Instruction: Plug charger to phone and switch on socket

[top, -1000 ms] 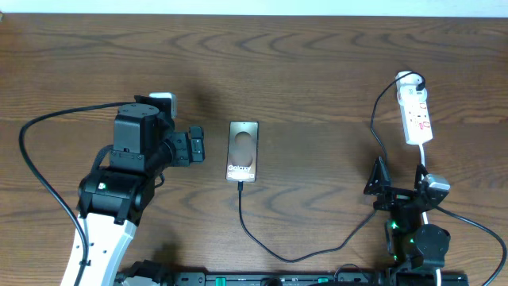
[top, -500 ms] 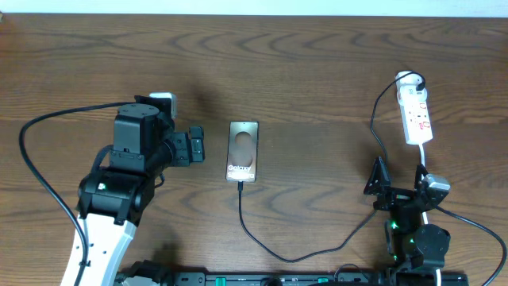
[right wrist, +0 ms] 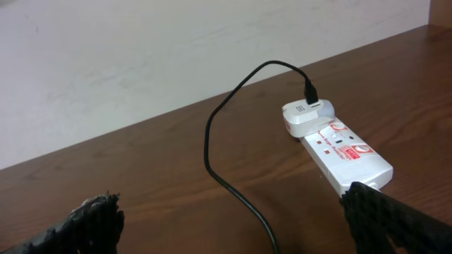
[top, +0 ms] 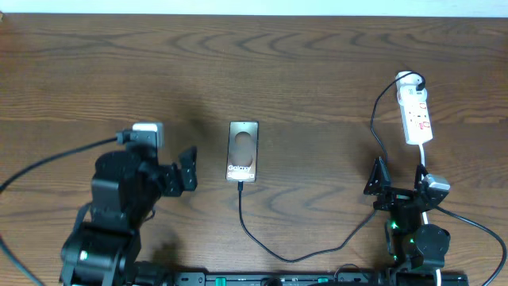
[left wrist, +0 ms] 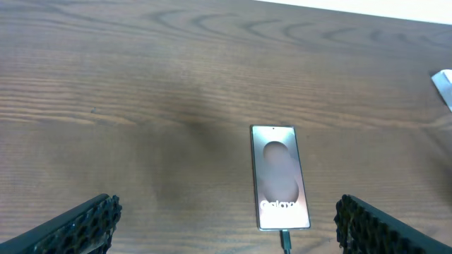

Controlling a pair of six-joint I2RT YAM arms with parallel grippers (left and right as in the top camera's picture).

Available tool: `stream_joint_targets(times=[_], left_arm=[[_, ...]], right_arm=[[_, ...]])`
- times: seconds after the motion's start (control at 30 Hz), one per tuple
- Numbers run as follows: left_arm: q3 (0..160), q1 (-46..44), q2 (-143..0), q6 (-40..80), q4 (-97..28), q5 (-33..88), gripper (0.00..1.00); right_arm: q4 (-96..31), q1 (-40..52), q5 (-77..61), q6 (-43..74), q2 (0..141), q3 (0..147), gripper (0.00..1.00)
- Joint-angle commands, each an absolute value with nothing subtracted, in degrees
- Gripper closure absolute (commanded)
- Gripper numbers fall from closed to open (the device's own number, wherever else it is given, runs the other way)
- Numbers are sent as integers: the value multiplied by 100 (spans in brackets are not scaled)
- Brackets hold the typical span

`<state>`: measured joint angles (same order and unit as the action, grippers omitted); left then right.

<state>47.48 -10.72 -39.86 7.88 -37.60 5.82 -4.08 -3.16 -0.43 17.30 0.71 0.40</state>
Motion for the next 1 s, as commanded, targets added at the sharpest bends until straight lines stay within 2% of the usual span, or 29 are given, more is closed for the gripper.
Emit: stream_joint_targets(times=[0.0, 0.17, 0.47, 0.67, 0.97], left_arm=[[4495, -915, -3562, 821, -3778, 532, 1], [4219, -696, -2956, 821, -3863, 532, 1], [4163, -644, -1933, 805, -4897, 340, 1], [3033, -642, -1031, 792, -3697, 187, 2], [429, -635, -5, 794, -408, 224, 2]], right_arm=[[-432, -349, -32, 1621, 34, 30, 1], [-432, -349, -32, 1621, 34, 30, 1], [-432, -349, -32, 1621, 34, 30, 1], [-432, -349, -32, 1621, 34, 30, 1], [-432, -349, -32, 1621, 34, 30, 1]])
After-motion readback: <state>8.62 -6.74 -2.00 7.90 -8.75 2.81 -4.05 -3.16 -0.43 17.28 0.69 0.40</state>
